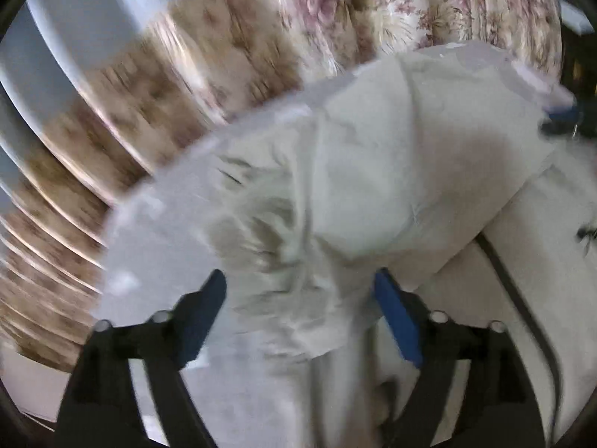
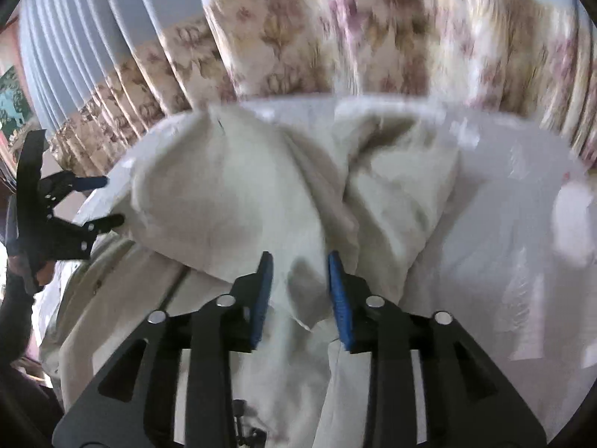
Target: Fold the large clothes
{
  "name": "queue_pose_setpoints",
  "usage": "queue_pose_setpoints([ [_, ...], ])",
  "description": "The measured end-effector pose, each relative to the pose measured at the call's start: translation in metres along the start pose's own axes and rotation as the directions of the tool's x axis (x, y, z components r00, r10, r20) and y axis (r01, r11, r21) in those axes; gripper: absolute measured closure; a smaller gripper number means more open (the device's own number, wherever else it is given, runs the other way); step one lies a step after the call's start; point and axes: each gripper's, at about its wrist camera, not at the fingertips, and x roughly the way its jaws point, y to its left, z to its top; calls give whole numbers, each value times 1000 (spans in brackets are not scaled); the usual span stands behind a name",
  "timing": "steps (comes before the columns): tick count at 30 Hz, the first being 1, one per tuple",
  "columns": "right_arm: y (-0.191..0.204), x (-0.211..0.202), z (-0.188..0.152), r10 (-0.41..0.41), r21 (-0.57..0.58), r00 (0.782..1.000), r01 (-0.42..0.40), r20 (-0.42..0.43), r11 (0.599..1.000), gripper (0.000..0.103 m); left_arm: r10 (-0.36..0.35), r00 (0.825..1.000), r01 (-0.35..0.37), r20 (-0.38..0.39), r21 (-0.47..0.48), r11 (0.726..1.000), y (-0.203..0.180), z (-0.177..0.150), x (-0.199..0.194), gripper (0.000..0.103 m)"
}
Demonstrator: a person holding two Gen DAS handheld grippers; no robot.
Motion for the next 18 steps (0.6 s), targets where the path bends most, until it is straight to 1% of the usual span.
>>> queue_pose_setpoints([
  [1,8,-10,5,-47,-39,998,49,39,998,63,22,1000,-23,12,11,1000,-1,1,-8,20],
  [2,16,-15,10,-80,-69,994,85,70,994,61,27,1000,-27,14,1,1000,1,3,-12,20],
  [4,24,-12,22,-89,-83,992,97,94,992,61,4,1000,-3,12,-60,998,10,15,-11,20],
  [6,28,3,34,-94,-84,991,102,97,991,61,-8,1000,8,5,-121,993,19,28,1,20],
  [8,32,31,42,-111,-95,991,118,71,988,62,-52,998,47,-24,-175,983,26,41,25,20],
  [9,34,43,44,-121,-103,991,126,54,987,63,-88,994,75,-58,-201,977,29,46,44,20],
  [10,37,58,46,-141,-121,989,144,32,982,68,-99,992,79,-83,-211,974,29,49,54,20],
  [12,39,79,46,-188,-157,982,185,-2,970,70,-94,987,66,-131,-203,977,27,51,77,20],
  [14,35,91,42,-227,-179,974,220,-23,959,72,-90,986,61,-143,-193,979,26,52,89,18],
  [15,34,96,40,-251,-196,968,241,-27,951,72,-87,986,60,-143,-185,981,26,51,93,13],
  [17,26,97,36,-253,-191,967,243,-33,951,72,-56,990,34,-132,-167,985,27,50,101,7],
  [18,19,100,36,-233,-168,972,222,-43,960,72,-55,990,33,-131,-167,985,28,49,105,4],
])
